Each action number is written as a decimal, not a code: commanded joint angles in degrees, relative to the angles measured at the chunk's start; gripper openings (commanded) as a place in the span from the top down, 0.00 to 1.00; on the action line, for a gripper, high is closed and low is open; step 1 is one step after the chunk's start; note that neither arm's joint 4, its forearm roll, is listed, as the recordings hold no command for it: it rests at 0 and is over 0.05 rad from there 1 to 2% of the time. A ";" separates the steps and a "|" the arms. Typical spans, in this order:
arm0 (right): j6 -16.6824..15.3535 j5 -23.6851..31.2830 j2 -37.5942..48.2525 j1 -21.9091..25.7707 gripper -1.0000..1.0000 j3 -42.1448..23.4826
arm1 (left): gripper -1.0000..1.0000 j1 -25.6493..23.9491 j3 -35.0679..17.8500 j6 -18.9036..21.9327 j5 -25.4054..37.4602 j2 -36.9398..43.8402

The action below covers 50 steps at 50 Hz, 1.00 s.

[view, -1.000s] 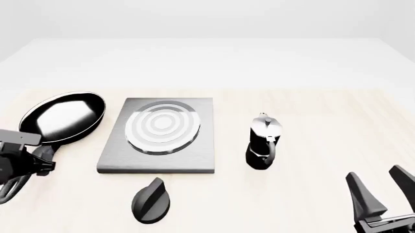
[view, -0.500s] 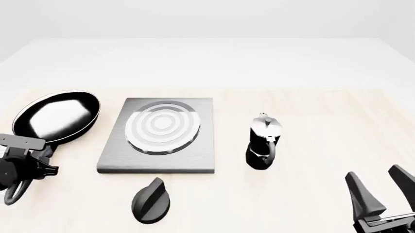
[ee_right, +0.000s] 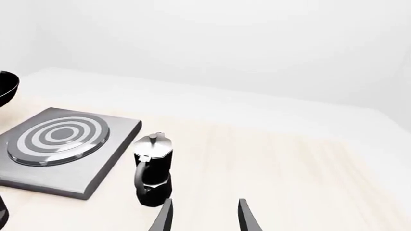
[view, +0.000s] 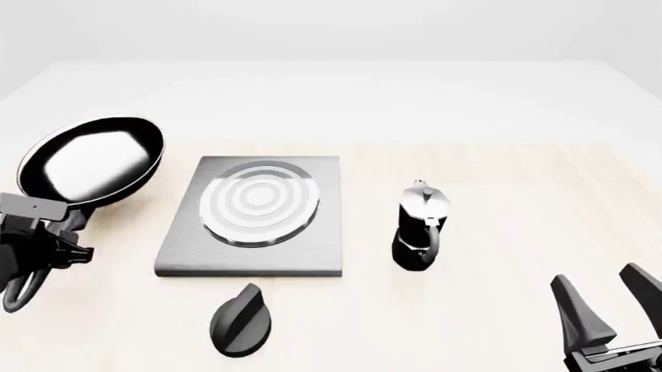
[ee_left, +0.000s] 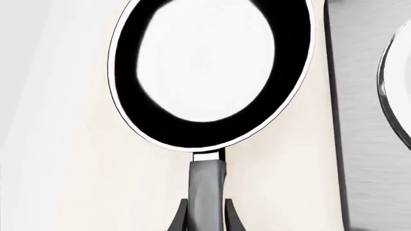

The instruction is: Turn on the stove and put the frying pan on it.

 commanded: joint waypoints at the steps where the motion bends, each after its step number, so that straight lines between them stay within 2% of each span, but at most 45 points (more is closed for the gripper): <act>1: 0.03 -0.60 0.35 0.23 0.00 -0.01 | 1.00 -2.25 -1.51 -0.26 5.17 -8.42; 21: 0.59 1.42 -2.54 -0.16 0.00 0.01 | 1.00 -11.61 0.11 -0.34 13.27 -18.27; 32: 0.84 2.09 -3.51 -0.39 0.00 -0.03 | 1.00 -14.80 -1.08 -0.03 16.49 -20.70; 50: 1.23 2.03 -3.81 -1.19 0.00 -0.17 | 1.00 -23.34 -2.05 -0.25 20.41 -23.70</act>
